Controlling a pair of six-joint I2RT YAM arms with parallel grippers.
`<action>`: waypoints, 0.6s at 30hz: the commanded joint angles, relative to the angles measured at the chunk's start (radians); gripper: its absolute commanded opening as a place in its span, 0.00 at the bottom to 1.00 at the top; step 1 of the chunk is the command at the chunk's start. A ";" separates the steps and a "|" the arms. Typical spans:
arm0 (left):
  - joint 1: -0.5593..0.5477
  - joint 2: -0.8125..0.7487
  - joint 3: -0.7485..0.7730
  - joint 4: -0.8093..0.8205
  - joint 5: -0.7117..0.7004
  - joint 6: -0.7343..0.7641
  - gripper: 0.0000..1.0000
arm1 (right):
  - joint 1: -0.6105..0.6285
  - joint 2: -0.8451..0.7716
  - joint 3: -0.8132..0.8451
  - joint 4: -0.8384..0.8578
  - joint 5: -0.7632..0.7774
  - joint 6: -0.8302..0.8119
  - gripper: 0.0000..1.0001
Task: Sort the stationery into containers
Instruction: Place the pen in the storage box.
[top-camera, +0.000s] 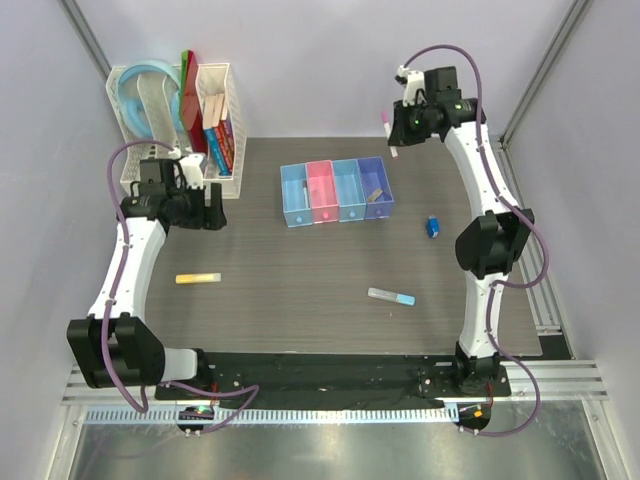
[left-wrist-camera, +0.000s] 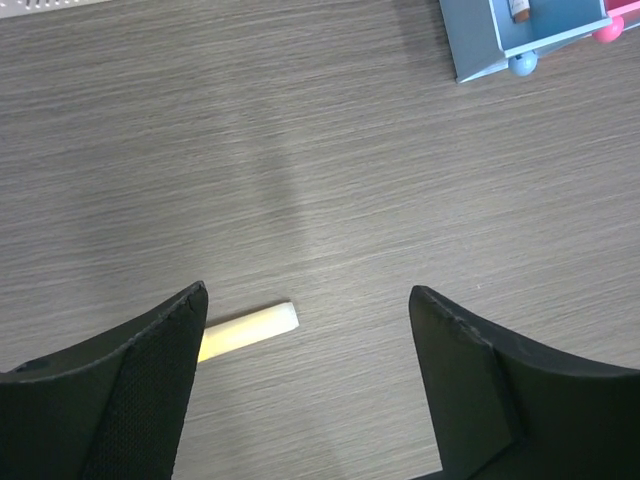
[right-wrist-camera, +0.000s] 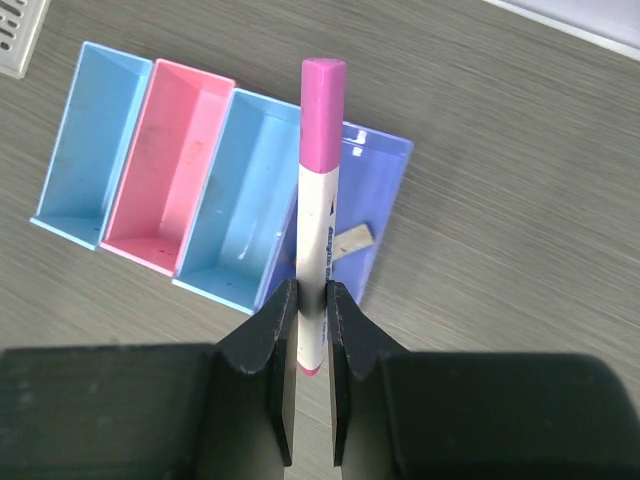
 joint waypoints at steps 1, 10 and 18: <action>0.009 -0.022 -0.007 0.050 0.028 0.031 0.84 | 0.036 0.008 -0.033 0.090 0.016 0.059 0.01; 0.014 -0.035 -0.001 0.059 0.033 0.073 1.00 | 0.125 0.047 -0.064 0.147 0.025 0.084 0.01; 0.017 -0.037 -0.031 0.082 0.057 0.139 1.00 | 0.159 0.082 -0.090 0.186 0.018 0.096 0.01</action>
